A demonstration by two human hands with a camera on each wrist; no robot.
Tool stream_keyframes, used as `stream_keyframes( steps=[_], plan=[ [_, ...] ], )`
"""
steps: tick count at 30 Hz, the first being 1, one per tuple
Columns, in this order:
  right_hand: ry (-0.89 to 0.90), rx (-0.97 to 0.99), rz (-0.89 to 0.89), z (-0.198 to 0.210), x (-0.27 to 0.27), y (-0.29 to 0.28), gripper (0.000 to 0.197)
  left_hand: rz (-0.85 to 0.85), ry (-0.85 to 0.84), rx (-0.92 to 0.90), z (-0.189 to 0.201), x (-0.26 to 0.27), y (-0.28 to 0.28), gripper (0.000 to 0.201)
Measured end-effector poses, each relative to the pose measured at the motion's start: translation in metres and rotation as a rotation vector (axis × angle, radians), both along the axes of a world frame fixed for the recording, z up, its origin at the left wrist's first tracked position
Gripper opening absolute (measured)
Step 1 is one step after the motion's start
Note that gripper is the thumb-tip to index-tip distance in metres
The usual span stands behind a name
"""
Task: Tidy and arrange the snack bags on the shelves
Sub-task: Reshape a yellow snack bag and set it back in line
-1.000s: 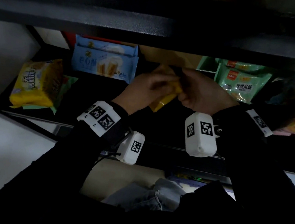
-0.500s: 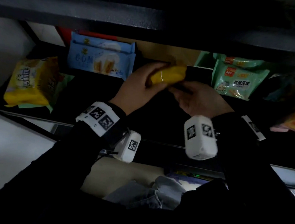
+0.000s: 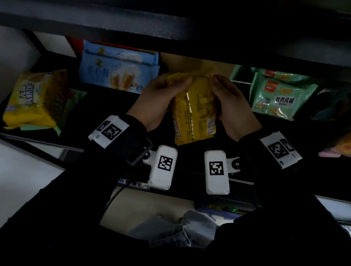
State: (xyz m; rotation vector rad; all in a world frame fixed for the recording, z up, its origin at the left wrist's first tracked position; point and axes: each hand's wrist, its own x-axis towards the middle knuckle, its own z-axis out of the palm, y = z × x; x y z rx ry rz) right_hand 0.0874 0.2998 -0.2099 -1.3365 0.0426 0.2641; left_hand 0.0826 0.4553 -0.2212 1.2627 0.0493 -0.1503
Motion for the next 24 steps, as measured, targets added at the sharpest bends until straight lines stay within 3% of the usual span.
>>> stream_keyframes(
  steps=[3,6,9,13,18,21,24],
  plan=[
    [0.007,-0.037,-0.028,-0.003,0.000,0.007,0.037,0.072,0.003,0.020,-0.001,-0.002,-0.008,0.011],
    [-0.013,-0.007,-0.047,-0.008,0.000,0.007,0.027,0.082,-0.005,0.083,0.000,-0.004,-0.011,0.012],
    [0.046,0.186,-0.094,-0.009,0.000,0.006,0.002,0.094,0.053,0.053,0.002,-0.004,-0.011,0.017],
    [0.052,0.310,-0.098,-0.011,-0.003,0.009,0.004,0.139,0.077,0.060,0.003,0.000,-0.013,0.015],
    [-0.006,-0.160,0.018,-0.018,-0.004,-0.001,0.010,0.263,0.127,-0.124,0.000,0.001,-0.012,0.024],
    [0.043,-0.137,-0.022,-0.024,-0.005,-0.006,0.020,0.125,0.141,-0.129,0.000,-0.003,-0.008,0.030],
    [0.110,-0.094,-0.113,-0.021,-0.001,-0.003,0.030,-0.081,0.136,0.055,-0.001,-0.012,-0.011,0.039]
  ],
)
